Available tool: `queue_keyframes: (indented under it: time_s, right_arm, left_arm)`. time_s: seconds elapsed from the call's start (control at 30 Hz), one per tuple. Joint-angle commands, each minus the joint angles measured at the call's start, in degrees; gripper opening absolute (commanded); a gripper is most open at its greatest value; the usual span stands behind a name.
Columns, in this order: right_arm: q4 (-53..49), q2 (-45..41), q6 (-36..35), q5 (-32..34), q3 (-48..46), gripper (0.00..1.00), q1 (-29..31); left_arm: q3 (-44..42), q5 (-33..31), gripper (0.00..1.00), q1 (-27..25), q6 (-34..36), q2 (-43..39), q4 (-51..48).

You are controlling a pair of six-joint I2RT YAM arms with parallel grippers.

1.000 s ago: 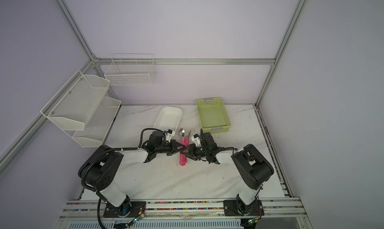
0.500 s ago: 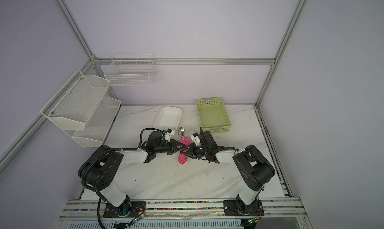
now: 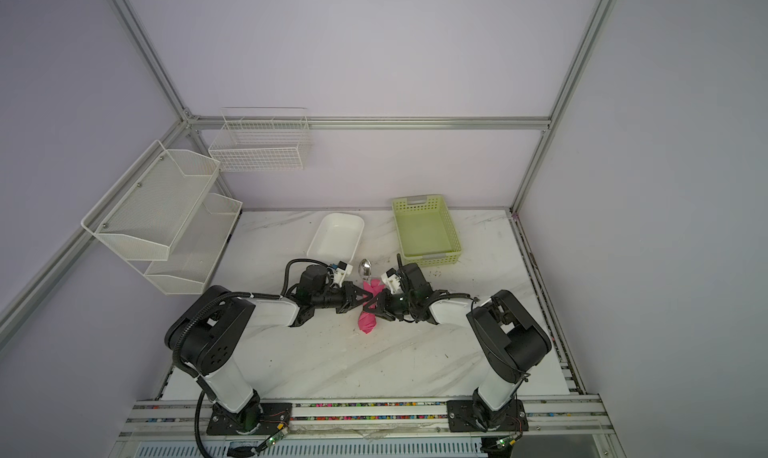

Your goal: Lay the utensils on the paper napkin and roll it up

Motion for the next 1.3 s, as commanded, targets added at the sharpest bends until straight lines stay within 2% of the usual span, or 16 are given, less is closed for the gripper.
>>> queue_keyframes:
  time_s: [0.0, 0.1, 0.23, 0.53, 0.8, 0.83, 0.9, 0.97, 1.07, 1.27]
  right_arm:
    - [-2.9, -0.3, -4.9, 1.4, 1.9, 0.0, 0.3]
    - [-4.0, 0.5, -5.9, 1.4, 2.4, 0.0, 0.7]
    - [-4.8, 1.5, -6.9, 1.5, 3.0, 0.0, 1.4]
    - [-5.0, 3.3, -7.4, 1.6, 3.3, 0.0, 2.5]
    - [-9.9, 4.0, -8.1, 5.2, 4.0, 0.0, 2.5]
    - [-10.2, 4.0, -8.1, 5.4, 3.9, 0.01, 2.5]
    - [-10.8, 4.4, -8.0, 5.5, 3.8, 0.12, 2.5]
    - [-12.0, 4.3, -8.0, 6.2, 3.8, 0.16, 2.4]
    - [-13.1, 3.4, -7.9, 6.3, 3.6, 0.28, 2.5]
    - [-15.9, -0.3, -7.1, 8.4, 3.9, 0.38, 1.3]
  left_arm:
    - [-2.3, 1.4, 0.21, 0.3, 1.5, 1.6, -0.8]
    - [-2.1, 2.3, 0.32, 0.3, 1.5, 2.8, -0.6]
    - [-1.5, 3.0, 0.4, 0.3, 1.2, 4.3, -0.5]
    - [-1.6, 5.0, 0.42, 0.1, -2.0, 8.7, 4.5]
    - [-3.3, 2.4, 0.41, 0.1, -2.3, 8.4, 2.3]
    - [-3.0, 2.0, 0.41, 0.1, -1.9, 8.3, 0.7]
    - [-2.3, 0.2, 0.39, 0.1, -0.5, 8.1, -4.5]
    - [-1.4, -1.8, 0.38, 0.1, 1.2, 7.9, -9.9]
    - [0.5, -3.6, 0.37, 0.1, 4.1, 7.7, -17.2]
    - [2.7, -5.9, 0.37, 0.1, 7.0, 7.4, -24.9]
